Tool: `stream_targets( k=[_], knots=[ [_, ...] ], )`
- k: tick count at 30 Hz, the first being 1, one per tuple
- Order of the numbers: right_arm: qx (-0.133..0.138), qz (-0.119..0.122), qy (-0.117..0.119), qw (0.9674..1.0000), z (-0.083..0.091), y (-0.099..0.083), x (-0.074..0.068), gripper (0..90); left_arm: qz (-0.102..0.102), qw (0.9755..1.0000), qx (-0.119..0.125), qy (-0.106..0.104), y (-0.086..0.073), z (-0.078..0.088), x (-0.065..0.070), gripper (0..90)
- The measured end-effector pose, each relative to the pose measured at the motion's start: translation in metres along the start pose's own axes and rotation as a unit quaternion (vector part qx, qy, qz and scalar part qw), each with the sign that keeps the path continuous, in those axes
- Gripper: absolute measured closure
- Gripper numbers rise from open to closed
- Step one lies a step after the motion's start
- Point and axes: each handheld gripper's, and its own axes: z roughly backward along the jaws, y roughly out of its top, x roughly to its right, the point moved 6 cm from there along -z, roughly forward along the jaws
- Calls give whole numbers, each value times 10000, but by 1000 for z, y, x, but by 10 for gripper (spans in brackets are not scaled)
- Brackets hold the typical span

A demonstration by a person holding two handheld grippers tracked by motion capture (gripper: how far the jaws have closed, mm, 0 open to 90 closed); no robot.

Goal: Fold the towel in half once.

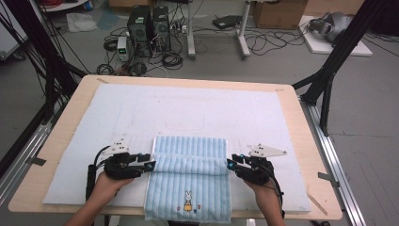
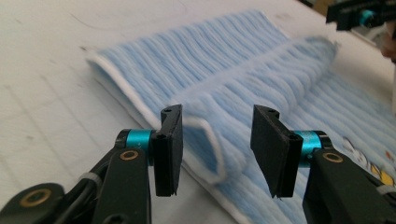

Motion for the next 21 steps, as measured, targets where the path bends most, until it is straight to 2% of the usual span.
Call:
stream_targets(
  k=[2,5,6,9,11,14,18,20,21],
  knots=[
    [-13,-66,-23,10000,-7,4,0,558,78,9998,116,117,6,2,-7,532],
    [-55,-62,-148,9999,-21,10,5,537,257,9991,179,283,14,0,-19,528],
    [-83,-42,-271,9996,-26,13,8,548,288,9988,190,349,17,-2,-22,529],
    [-366,48,-745,9965,-37,13,21,683,327,9984,148,434,22,-12,-33,557],
    [-556,21,-884,9945,-43,10,29,709,345,9981,48,499,21,-21,-38,583],
    [-630,-201,-711,9953,-48,5,32,714,317,9981,-180,493,18,-35,-41,615],
    [-864,-163,-669,9939,-55,0,33,828,218,9970,-444,600,14,-50,-42,645],
    [-817,-208,-590,9947,-56,0,34,872,128,9968,-488,623,14,-51,-41,717],
    [-805,-119,-609,9948,-56,1,34,878,50,9972,-465,590,14,-51,-40,817]
  ],
)
